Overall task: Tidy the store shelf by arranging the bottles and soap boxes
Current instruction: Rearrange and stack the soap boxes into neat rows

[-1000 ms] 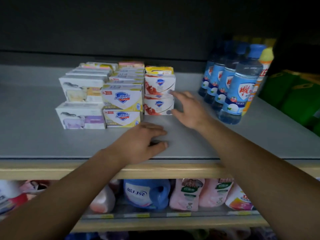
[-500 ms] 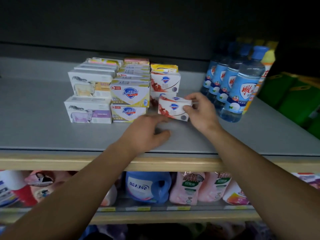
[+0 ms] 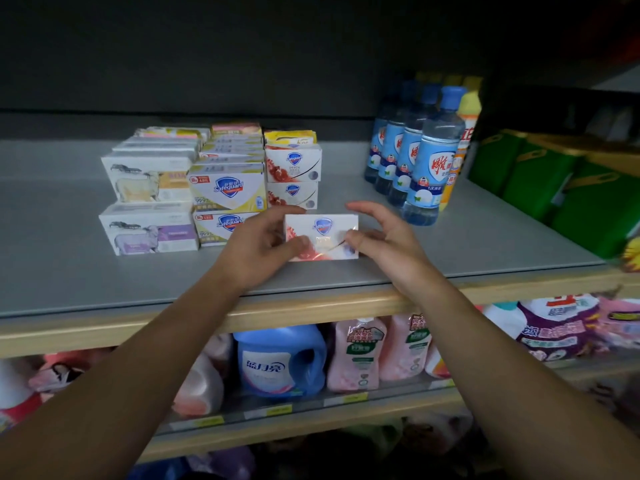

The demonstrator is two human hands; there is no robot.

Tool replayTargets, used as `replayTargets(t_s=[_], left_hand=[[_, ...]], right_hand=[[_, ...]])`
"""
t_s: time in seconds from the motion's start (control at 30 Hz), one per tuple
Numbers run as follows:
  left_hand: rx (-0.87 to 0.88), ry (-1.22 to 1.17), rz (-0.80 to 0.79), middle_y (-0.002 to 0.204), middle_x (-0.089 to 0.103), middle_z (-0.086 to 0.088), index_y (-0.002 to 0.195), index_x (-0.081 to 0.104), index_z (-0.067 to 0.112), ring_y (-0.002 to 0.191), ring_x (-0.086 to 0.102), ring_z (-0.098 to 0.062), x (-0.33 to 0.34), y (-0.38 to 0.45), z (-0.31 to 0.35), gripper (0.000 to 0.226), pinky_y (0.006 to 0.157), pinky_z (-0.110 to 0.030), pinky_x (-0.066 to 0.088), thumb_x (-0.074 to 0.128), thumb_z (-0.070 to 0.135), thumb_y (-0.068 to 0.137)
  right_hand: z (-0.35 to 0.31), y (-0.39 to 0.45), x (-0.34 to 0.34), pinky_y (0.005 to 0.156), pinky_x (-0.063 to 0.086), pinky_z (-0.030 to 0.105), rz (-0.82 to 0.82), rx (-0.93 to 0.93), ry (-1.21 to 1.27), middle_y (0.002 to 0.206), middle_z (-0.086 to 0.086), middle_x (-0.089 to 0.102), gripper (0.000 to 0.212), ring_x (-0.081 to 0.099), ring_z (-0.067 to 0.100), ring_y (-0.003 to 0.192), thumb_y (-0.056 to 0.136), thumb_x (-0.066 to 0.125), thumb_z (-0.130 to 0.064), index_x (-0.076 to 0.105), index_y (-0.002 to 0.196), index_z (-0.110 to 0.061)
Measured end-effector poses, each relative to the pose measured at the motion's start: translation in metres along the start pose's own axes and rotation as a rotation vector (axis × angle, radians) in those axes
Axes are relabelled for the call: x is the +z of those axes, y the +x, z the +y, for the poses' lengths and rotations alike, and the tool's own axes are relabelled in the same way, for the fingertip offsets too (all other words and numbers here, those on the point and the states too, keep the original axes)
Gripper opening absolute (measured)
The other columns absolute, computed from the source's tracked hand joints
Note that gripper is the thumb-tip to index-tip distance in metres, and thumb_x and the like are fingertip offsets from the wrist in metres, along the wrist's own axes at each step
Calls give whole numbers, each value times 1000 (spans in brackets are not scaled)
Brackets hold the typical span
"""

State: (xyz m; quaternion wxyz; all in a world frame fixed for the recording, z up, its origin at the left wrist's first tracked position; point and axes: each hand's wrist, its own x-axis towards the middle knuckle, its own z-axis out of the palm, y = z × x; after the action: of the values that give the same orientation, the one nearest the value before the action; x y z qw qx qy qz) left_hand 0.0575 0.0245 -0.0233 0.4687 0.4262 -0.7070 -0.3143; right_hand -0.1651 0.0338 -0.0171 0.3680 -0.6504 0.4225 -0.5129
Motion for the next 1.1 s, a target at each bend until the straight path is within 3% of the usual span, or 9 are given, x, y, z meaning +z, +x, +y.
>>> replayTargets(t_s=[0.1, 0.23, 0.37, 0.47, 0.6, 0.73, 0.93, 1.0, 1.1], left_hand=[[-56, -192, 25, 91, 76, -2, 106, 67, 21, 86, 71, -19, -1, 1, 6, 22, 69, -32, 61, 67, 8, 88], [-130, -284, 17, 79, 74, -10, 98, 69, 17, 68, 68, -24, -2, 0, 13, 11, 60, -38, 61, 62, 9, 93], [-168, -295, 37, 74, 68, -10, 96, 65, 16, 55, 63, -26, -1, 0, 17, 14, 53, -31, 57, 56, 26, 97], [-176, -274, -3, 73, 66, -16, 99, 60, 11, 53, 60, -24, -1, -1, 16, 23, 52, -30, 53, 52, 32, 98], [-204, -202, 35, 59, 65, -16, 75, 60, 17, 49, 57, -24, 0, 2, 15, 37, 49, -28, 49, 50, 46, 97], [-191, -130, 58, 55, 63, -14, 60, 62, 23, 45, 55, -22, 1, 2, 14, 47, 44, -23, 45, 51, 59, 88], [-160, -196, 35, 61, 61, -10, 89, 66, 19, 48, 56, -22, 2, 1, 17, 18, 49, -29, 49, 55, 32, 97], [-153, -204, 53, 72, 61, -16, 115, 62, 12, 54, 58, -25, 3, 1, 18, 25, 53, -33, 52, 55, 28, 97], [-121, -164, 74, 82, 66, -26, 125, 57, 11, 57, 59, -23, 4, 0, 16, 32, 56, -37, 55, 60, 22, 95]], right_hand=[[1, -2, 0, 84, 51, 18, -143, -39, 32, 132, -25, 55, 71, 66, 6, 107, 70, 77, -16, 51, 122, -57], [8, 2, 0, 88, 53, 28, -165, -16, -7, 121, -28, 62, 73, 69, 13, 104, 75, 78, -3, 55, 122, -54], [9, 3, -3, 84, 56, 26, -92, 12, -10, 118, -6, 66, 49, 70, 14, 96, 83, 76, -11, 62, 120, -40], [4, 1, -1, 67, 58, 30, -31, 110, 130, 93, 9, 71, 11, 70, 19, 72, 95, 63, -21, 69, 104, -19], [0, 1, 2, 52, 50, 25, 15, 179, 29, 73, 8, 73, 51, 66, 20, 58, 79, 56, -64, 71, 93, -17], [0, 3, 3, 47, 47, 24, 34, 201, -27, 64, 7, 71, 62, 64, 18, 52, 73, 49, -73, 70, 87, -18], [3, 5, 0, 67, 54, 32, 24, 153, 118, 88, 6, 73, 28, 68, 19, 75, 76, 63, -36, 72, 100, -23], [4, 3, -3, 82, 54, 31, 6, 103, 120, 111, 0, 70, 43, 69, 19, 98, 71, 68, -23, 67, 113, -30], [5, 0, -3, 80, 51, 17, -29, 18, 43, 126, -13, 60, 65, 68, 10, 103, 69, 73, -10, 57, 122, -43]])
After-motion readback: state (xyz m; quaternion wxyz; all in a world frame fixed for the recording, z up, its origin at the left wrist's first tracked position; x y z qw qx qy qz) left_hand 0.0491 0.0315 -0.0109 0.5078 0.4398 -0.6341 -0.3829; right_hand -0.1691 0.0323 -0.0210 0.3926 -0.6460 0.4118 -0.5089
